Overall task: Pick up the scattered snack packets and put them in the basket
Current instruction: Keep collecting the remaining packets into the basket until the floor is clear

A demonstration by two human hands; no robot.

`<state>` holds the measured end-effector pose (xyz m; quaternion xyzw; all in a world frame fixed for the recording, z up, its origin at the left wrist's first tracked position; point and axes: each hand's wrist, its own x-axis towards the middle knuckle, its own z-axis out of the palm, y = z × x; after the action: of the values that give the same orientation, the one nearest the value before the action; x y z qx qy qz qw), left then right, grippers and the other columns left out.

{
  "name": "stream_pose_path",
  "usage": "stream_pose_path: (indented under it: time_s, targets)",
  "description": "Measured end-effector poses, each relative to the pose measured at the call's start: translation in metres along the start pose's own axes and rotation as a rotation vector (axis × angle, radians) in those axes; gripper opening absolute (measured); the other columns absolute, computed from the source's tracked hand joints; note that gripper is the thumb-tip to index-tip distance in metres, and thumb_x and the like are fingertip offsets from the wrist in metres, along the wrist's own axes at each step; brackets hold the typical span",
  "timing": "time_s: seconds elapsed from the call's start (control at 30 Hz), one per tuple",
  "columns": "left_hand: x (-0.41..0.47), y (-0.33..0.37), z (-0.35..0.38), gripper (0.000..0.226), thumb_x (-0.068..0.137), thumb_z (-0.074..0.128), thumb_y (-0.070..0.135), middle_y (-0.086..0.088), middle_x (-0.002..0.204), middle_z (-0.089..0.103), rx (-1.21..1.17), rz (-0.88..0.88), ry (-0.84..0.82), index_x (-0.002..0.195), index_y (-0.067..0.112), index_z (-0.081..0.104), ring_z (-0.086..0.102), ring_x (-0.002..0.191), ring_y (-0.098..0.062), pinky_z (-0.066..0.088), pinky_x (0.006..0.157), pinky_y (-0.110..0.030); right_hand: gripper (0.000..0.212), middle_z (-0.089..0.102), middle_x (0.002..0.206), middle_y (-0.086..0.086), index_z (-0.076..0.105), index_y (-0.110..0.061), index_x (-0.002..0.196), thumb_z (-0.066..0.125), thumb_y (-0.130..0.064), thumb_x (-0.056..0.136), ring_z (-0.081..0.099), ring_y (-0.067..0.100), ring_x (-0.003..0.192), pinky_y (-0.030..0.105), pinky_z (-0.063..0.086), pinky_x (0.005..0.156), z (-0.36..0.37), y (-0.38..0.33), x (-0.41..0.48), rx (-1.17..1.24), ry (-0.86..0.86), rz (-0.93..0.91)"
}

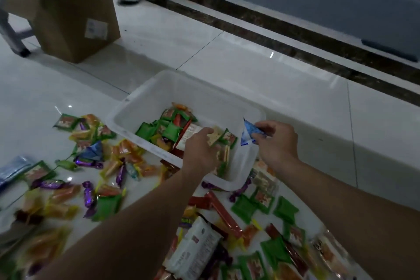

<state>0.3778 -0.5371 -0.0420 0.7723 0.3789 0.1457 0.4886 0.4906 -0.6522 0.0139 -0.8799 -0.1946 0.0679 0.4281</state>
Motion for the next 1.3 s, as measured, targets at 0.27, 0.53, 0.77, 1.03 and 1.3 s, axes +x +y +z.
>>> stream_pose_path:
  time_s: [0.27, 0.53, 0.77, 1.03, 1.3]
  targets:
    - [-0.005, 0.007, 0.007, 0.041, 0.091, 0.06, 0.017, -0.006, 0.128, 0.057, 0.04, 0.07, 0.024, 0.131, 0.017, 0.052, 0.053, 0.114, -0.023, 0.039, 0.088, -0.022, 0.033, 0.056, 0.134, 0.001, 0.061, -0.017, 0.123, 0.064, -0.015, 0.091, 0.051, 0.017, 0.123, 0.024, 0.038, 0.102, -0.002, 0.005, -0.001, -0.082, -0.036, -0.02]
    - [-0.036, 0.046, 0.016, 0.055, 0.09, 0.061, 0.023, -0.008, 0.133, 0.053, 0.024, 0.088, 0.001, 0.141, 0.022, 0.043, 0.05, 0.12, -0.024, 0.038, 0.105, -0.035, 0.048, 0.052, 0.138, 0.004, 0.053, -0.021, 0.135, 0.066, -0.026, 0.089, 0.048, 0.015, 0.126, 0.025, 0.038, 0.1, -0.071, 0.037, -0.037, -0.086, -0.038, 0.024]
    - [-0.084, 0.092, 0.053, 0.058, 0.09, 0.063, 0.029, -0.008, 0.136, 0.052, 0.042, 0.243, -0.059, 0.142, 0.023, 0.04, 0.052, 0.119, -0.024, 0.045, 0.098, -0.037, 0.061, 0.052, 0.138, 0.003, 0.048, -0.023, 0.139, 0.072, -0.033, 0.084, 0.048, 0.015, 0.126, 0.033, 0.042, 0.102, -0.156, 0.077, -0.078, -0.074, -0.018, 0.053]
    - [-0.143, 0.114, 0.13, 0.057, 0.088, 0.065, 0.032, -0.007, 0.138, 0.05, -0.002, 0.234, -0.184, 0.14, 0.024, 0.044, 0.05, 0.122, -0.023, 0.045, 0.1, -0.043, 0.065, 0.049, 0.141, 0.003, 0.045, -0.022, 0.141, 0.073, -0.035, 0.083, 0.048, 0.016, 0.126, 0.026, 0.04, 0.1, -0.229, 0.141, -0.118, -0.006, 0.034, 0.138]
    - [-0.208, 0.078, 0.194, 0.056, 0.09, 0.061, 0.038, -0.009, 0.141, 0.048, 0.097, 0.16, -0.335, 0.141, 0.024, 0.042, 0.05, 0.123, -0.026, 0.043, 0.102, -0.042, 0.069, 0.049, 0.141, 0.004, 0.047, -0.022, 0.139, 0.076, -0.037, 0.079, 0.053, 0.021, 0.119, 0.033, 0.045, 0.099, -0.266, 0.217, -0.159, -0.102, -0.079, 0.26]
